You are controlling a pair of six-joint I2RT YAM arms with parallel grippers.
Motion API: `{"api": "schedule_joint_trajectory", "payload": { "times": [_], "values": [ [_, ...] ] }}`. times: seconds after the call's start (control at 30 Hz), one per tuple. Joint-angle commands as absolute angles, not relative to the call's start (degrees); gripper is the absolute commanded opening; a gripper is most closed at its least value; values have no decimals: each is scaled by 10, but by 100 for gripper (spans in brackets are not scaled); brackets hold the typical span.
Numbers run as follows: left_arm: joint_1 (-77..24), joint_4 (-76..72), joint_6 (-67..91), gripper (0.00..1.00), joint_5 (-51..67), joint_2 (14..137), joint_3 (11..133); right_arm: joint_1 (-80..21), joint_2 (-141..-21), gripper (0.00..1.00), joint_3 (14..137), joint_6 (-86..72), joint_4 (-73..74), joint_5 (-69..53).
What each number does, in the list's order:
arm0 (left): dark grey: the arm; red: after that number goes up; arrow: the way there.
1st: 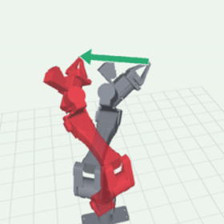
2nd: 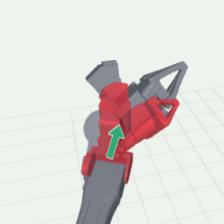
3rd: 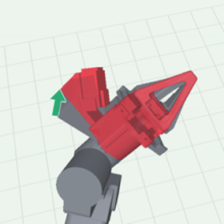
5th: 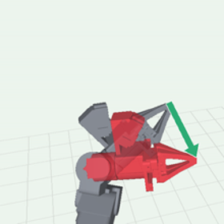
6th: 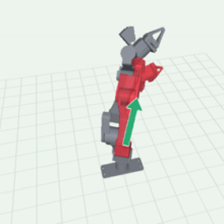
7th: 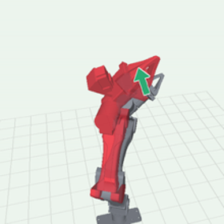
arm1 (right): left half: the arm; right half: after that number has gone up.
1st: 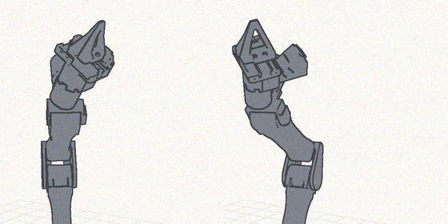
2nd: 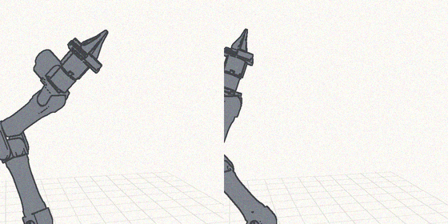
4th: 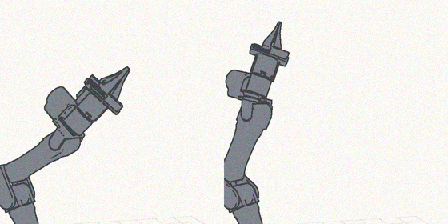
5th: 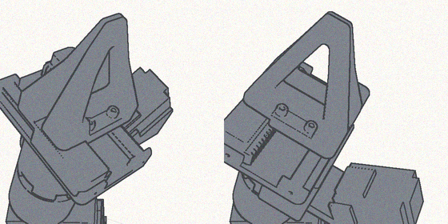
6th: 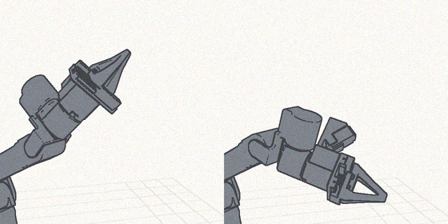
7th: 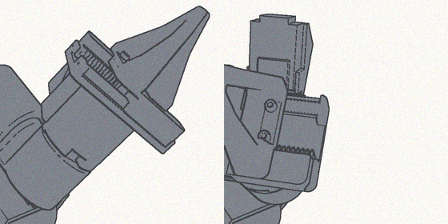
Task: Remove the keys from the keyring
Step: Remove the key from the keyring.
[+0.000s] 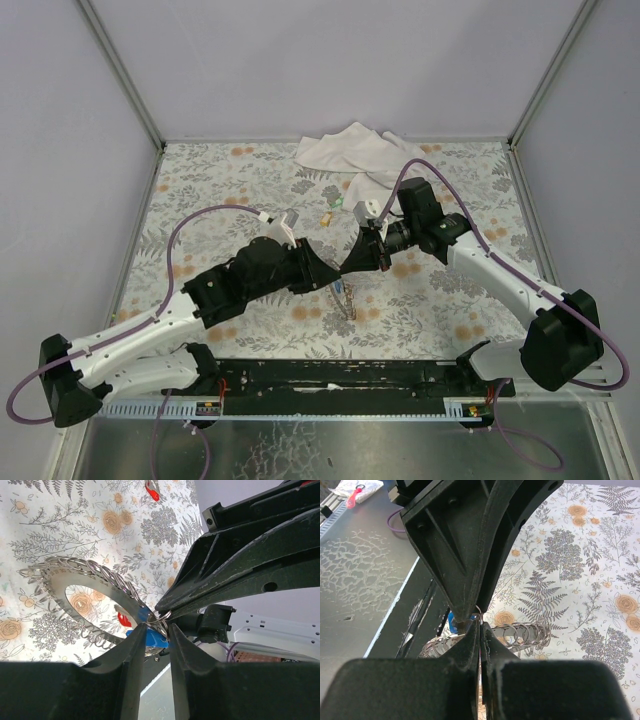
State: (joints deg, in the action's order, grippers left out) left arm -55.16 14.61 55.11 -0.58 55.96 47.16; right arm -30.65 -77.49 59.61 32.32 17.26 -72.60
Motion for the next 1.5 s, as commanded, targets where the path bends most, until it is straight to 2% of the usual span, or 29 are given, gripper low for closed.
{"api": "schedule_joint_trajectory", "payload": {
  "times": [0.0,0.1,0.23,0.5,0.93,1.07,1.47],
  "values": [
    [-555,147,540,21,-17,560,493,-304,-758,0,614,328,154,-738],
    [-555,151,539,16,-16,559,493,-304,-758,0,613,328,154,-737],
    [-555,159,536,0,-21,557,491,-304,-758,0,614,327,154,-737],
    [-545,175,527,0,-31,548,471,-305,-758,0,615,327,156,-743],
    [-486,98,521,0,101,575,400,-305,-759,0,615,327,156,-745],
    [-468,74,519,10,135,578,386,-304,-759,0,614,327,155,-746],
    [-436,101,458,21,136,560,387,-304,-759,0,615,326,155,-749]
  ]
}}
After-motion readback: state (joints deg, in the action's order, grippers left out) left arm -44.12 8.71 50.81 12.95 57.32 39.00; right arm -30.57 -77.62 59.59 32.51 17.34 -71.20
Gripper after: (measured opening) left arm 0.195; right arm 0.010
